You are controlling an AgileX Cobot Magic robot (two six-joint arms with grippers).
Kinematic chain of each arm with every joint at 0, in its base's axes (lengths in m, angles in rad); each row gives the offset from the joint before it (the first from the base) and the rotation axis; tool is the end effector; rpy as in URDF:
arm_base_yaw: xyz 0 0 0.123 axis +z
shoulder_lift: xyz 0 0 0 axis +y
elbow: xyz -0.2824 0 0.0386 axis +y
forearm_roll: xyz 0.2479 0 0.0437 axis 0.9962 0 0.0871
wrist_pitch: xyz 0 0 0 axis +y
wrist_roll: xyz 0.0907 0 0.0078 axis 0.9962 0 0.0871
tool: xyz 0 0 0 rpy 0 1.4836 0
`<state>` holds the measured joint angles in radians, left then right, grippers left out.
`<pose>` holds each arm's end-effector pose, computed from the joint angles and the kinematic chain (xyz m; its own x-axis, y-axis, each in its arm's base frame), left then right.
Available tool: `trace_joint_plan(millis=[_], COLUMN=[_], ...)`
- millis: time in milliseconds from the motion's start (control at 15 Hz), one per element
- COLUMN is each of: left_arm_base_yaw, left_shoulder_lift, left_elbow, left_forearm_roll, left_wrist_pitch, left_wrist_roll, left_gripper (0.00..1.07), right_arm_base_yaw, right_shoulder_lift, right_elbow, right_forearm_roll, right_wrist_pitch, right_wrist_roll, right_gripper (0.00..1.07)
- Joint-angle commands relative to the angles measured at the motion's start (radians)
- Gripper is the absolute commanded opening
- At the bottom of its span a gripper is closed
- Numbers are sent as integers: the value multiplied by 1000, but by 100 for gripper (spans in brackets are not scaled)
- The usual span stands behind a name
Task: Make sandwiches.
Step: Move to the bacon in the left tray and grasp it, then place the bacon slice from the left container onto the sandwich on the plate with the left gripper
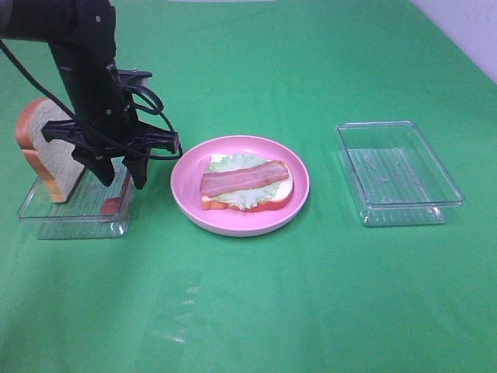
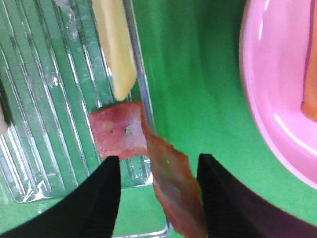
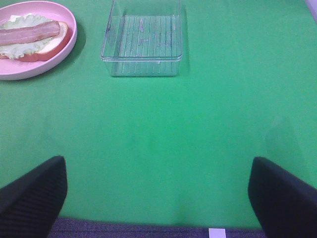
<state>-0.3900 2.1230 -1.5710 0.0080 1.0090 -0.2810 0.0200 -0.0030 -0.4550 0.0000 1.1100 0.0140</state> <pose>0.3921 -0.1605 0.1598 -0.9892 0.1112 -0.0950 0.1136 0.9933 -0.0200 -0.0027 -0.0001 0.2607 -0.5354 0.0033 -0.8446 -0.0125 0.9999 0.0118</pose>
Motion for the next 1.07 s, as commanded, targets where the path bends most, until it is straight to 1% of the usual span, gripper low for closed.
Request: trace_joint_plan(millis=[67,133,200,333,400,667,800,1067], left_arm_base_yaw=[-5,-5,-5,-5,-5,-5,-7,-37], left_shoulder_lift=[1,1,-1,-4,-4,-7,-31,-154], left_elbow=[-3,-3,-3,-3,-3,-3,-3,-3], left_forearm_roll=[-8,-8,-8,-8,-8,-8,-24,-32], left_wrist_pitch=[-4,-5,-3,-3,-3,1,19,63], left_wrist_roll=[2,0,0,0,0,2,1,14], left_gripper=[43,38,29,7,0,0,0,0], right_arm_base_yaw=[2,2,2,2,2,2,2,2], right_shoulder_lift=[-31,-31,-31,-31,-31,-31,-31,-31], right_elbow=[2,2,2,2,2,2,2,2], right_forearm_roll=[0,0,0,0,0,0,0,0], right_wrist_pitch=[-3,-3,-3,-3,-3,-3,-3,-3], right_wrist_roll=[-6,-6,-6,-6,-6,-6,-6,-6], right_gripper=[94,94,94,94,94,94,94,94])
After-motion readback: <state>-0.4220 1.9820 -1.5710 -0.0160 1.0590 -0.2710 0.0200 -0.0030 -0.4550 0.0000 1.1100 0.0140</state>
